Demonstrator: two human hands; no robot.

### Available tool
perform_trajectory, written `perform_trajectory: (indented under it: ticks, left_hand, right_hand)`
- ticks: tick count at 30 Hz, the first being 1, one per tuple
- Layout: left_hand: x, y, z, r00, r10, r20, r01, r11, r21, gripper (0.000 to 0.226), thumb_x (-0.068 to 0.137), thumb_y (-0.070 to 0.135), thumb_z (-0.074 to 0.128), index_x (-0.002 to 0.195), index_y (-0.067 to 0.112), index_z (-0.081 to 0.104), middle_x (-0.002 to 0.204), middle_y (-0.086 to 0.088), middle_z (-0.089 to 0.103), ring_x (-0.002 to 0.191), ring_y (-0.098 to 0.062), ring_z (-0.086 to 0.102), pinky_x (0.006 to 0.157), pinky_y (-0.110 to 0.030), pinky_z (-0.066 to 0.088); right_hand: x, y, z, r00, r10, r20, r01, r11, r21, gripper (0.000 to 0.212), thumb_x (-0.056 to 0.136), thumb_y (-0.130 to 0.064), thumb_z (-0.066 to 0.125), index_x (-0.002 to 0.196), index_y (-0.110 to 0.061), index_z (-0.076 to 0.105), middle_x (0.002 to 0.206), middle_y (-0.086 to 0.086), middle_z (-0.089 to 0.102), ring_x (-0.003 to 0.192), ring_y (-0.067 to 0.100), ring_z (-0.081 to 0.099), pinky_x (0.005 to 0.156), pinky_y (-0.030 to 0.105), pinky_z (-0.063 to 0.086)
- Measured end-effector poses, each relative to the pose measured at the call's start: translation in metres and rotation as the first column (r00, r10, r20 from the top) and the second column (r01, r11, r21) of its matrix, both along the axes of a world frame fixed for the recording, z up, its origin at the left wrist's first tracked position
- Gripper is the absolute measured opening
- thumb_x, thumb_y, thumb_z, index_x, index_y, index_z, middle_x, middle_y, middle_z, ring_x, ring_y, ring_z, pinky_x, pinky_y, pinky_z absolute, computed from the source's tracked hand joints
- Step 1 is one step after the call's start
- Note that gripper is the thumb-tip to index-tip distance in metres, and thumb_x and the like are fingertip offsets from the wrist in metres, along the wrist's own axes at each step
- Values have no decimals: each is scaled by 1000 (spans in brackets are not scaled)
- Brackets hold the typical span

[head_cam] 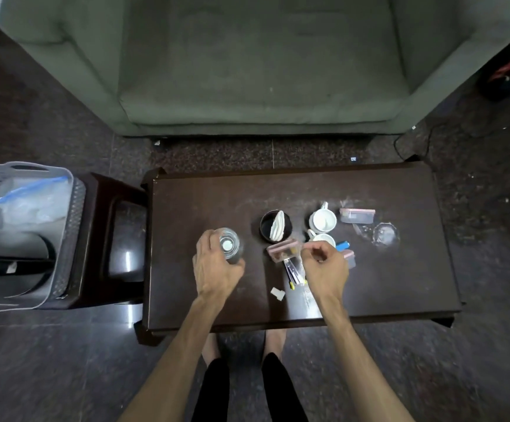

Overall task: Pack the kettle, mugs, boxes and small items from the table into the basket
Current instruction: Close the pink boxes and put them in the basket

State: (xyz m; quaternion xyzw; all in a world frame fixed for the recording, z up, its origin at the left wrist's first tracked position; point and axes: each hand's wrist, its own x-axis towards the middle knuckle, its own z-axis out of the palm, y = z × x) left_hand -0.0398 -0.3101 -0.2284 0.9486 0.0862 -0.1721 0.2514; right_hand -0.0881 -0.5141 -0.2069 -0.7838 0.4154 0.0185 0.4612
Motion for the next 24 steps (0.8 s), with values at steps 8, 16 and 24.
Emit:
perform_trajectory:
  ticks: [8,16,24]
  left_hand:
    - [28,-11,-19,996,-35,-82,47,987,153,110,73,38,92,159,10,30,166,-12,28,156,-31,26,115,-59,38]
    - [35,2,-48,992,-80,-99,93,988,127,83,73,21,88,146,12,50,137,-12,54,125,-31,55,91,-43,56]
    - [60,12,-55,994,-58,-93,62,997,39,83,63,25,90,138,14,55,128,-9,55,119,-29,54,93,-39,54]
  right_hand:
    - [45,-1,-26,895,408,-179,-430,896,-111,92,69,-40,91,148,-19,47,143,6,60,127,30,60,99,40,52]
    - [82,29,-71,744,535,-400,-627,766,-143,114,72,-40,91,161,-17,22,160,18,38,145,39,43,112,48,45]
    - [102,44,-66,830,479,-286,-542,813,-212,91,68,-33,86,146,-19,43,136,13,59,123,37,60,95,42,52]
